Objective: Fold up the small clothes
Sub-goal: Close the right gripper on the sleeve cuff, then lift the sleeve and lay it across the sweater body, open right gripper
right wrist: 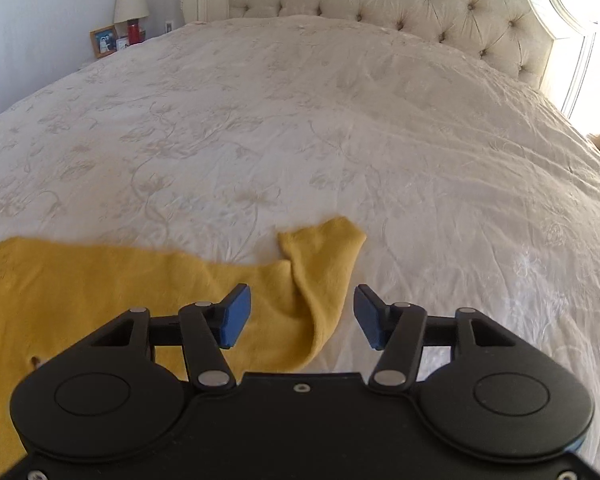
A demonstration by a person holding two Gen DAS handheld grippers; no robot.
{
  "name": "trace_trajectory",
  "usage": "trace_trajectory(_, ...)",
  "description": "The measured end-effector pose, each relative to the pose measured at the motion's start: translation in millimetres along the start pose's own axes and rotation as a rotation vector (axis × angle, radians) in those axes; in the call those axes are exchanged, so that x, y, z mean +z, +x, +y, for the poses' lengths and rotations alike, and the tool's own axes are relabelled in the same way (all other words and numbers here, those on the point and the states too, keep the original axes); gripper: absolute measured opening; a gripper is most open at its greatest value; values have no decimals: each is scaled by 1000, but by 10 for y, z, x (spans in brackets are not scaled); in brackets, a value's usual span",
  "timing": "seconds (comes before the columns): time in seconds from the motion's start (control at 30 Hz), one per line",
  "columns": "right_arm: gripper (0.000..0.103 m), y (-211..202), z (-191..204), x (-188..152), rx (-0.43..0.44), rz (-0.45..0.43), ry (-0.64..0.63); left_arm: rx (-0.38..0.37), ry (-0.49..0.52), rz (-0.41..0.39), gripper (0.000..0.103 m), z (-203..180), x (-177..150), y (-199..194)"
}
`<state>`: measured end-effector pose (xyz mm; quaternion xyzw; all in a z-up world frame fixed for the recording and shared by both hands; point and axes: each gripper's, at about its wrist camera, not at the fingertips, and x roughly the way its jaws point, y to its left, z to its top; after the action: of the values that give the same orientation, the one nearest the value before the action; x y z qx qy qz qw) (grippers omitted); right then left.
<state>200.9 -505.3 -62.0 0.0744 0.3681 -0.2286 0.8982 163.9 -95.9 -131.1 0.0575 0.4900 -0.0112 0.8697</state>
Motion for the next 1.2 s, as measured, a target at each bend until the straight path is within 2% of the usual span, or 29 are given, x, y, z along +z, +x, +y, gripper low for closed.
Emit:
trace_trajectory(0.27,54,522,182,321,-2,7,-35,-52,-73,16,96,146,-52,106)
trace_trajectory(0.43,53,813,270,322,-23,51,-53,10,-25,23,103,46,-60,112)
trace_trajectory(0.53,53,938,267,297,-37,78,-45,18,-29,25,103,52,-71,112)
trace_trajectory(0.57,49,978,260,291,-43,90,-42,20,-27,24,103,56,-76,102)
trace_trajectory(0.63,36,1048,221,293,-54,120,-42,20,-27,24,103,59,-75,95)
trace_trajectory(0.67,17,1083,178,286,-55,138,-34,20,-27,24,103,62,-76,92)
trace_trajectory(0.7,8,1102,119,281,-45,150,-16,21,-25,24,103,63,-79,88)
trace_trajectory(0.8,8,1000,-132,277,-17,102,50,23,-21,23,103,55,-77,80)
trace_trajectory(0.9,7,818,-374,310,-31,66,97,23,-24,22,103,65,-79,77)
trace_trajectory(1.0,7,544,-561,390,20,13,153,21,-27,20,103,35,-56,110)
trace_trajectory(1.1,7,250,-557,517,63,-39,153,6,-35,15,103,56,-43,122)
trace_trajectory(1.2,7,-66,-379,678,128,-95,120,-22,-30,8,102,145,-47,63)
